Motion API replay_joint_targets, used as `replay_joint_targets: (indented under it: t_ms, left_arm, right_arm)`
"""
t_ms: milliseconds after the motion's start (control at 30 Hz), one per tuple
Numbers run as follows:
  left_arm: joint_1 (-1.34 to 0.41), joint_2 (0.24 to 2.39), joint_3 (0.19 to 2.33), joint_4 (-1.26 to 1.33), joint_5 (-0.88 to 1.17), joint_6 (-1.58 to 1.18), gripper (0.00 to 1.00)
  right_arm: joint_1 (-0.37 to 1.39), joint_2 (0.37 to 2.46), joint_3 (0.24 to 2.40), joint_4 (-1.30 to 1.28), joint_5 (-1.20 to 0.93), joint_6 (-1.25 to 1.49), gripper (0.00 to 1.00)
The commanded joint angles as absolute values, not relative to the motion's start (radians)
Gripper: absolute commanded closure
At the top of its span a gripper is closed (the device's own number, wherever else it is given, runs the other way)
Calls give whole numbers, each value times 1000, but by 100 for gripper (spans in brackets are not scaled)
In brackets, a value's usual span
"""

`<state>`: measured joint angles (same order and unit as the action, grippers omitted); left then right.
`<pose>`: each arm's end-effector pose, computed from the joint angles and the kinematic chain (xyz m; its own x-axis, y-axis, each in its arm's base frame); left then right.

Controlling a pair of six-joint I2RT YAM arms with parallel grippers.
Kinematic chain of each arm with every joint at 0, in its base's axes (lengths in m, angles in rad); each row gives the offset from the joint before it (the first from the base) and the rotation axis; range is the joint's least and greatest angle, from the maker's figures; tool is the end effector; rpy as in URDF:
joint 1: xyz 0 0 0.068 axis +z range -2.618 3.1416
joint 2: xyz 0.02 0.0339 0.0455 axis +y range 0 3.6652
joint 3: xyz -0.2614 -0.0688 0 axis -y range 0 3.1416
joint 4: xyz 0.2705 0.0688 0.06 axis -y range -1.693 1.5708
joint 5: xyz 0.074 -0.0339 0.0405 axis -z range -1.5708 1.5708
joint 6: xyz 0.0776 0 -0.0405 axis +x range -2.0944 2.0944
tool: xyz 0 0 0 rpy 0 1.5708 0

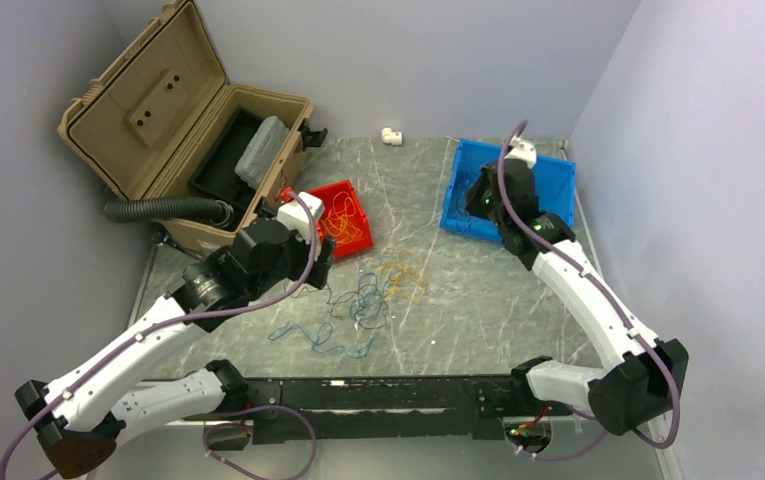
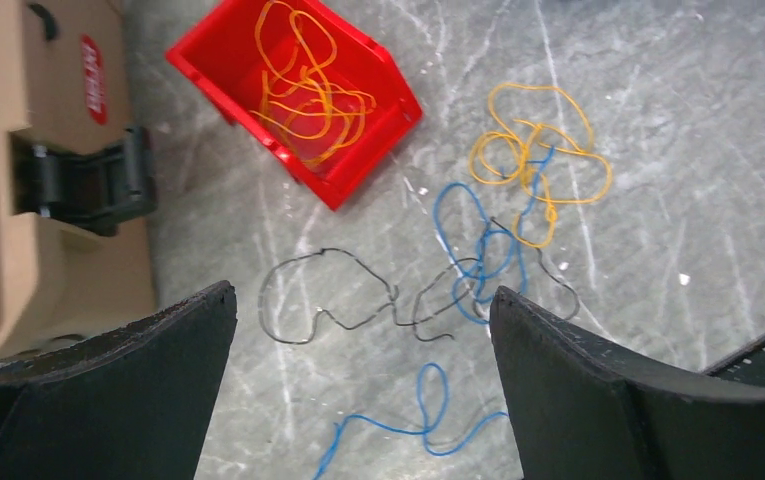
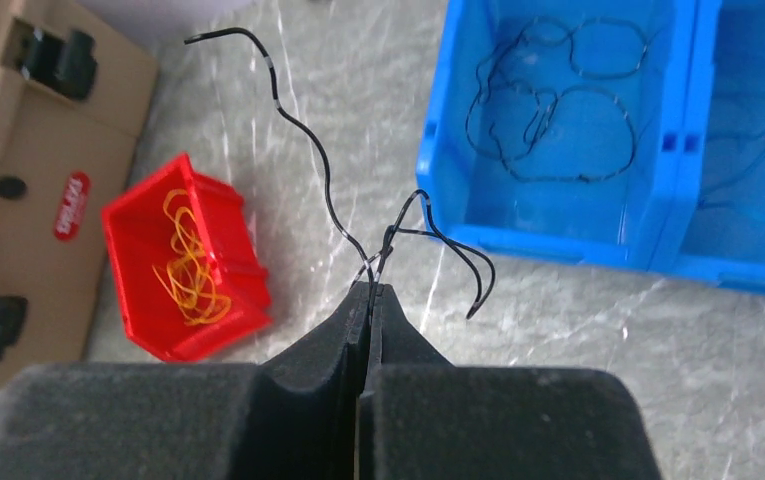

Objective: Untangle the cables
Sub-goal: Place the cable in the bin.

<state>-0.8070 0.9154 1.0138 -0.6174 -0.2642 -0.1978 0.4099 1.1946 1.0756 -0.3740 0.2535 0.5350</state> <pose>0.1898 -0.1689 0.3332 -0.4426 0.1879 -0.8768 0.4624 0.8856 -0.0436 0.3114 0.1141 0.3135 -0.4668 0.3353 -0.8183 0.0637 0.9357 0.3470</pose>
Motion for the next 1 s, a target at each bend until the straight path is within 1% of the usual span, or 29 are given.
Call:
replay_joint_targets:
  t_ms: [0,133,167,300,367,533,567,600,633,667,700,733,767,967]
  left_arm:
    - [-811,872,1040,-639,-376,-96,1]
    - [-811,843,993,-611,-378,-77,1]
    - [-811,823,963,-581,-370,-63,0]
    - [-811,813,955,-577,-368,-46,1]
    - [-811,807,950,-576,-376,-41,0]
    - [-810,789,930,-569,-365,-46,1]
    - [-810,788,927,-567,-361,-46,1]
    - [-810,785,925,-566,-359,-45,1]
    - [-811,785,925,-565,-358,-46,1]
    - [-811,787,926,-567,-358,-46,1]
    - [-811,786,926,-568,-358,-46,0]
    - [-811,785,926,-569,-360,-46,1]
    - [-811,787,927,-570,-359,-47,1]
    - [-811,794,924,-568,-348,-43,1]
  right_arm:
    - [325,1205,1176,-404,159,511,100]
    - [249,1261,1242,-392,68,519,100]
    - [192,1317,1275,-369,-10,544,100]
    - [95,1420,1313,-315,-171,597,100]
    - [70,1473,1343,-309,-179,600,100]
    - [42,1607,1408,-292,-84,558,100]
    - [39,1640,1423,-287,-73,548,97]
    - [36,1673,1444,-289,-71,537,86]
    - [35,1707,1473,-300,-67,524,68]
    - [34,1749,1515,-331,-56,518,47]
    - [34,1770,1542,-355,-45,516,38]
    - [35,1781,1562,-376,-35,511,35]
    - [36,1780,1569,-389,-25,508,33]
    - [75,1636,1432,-355,-9,454,32]
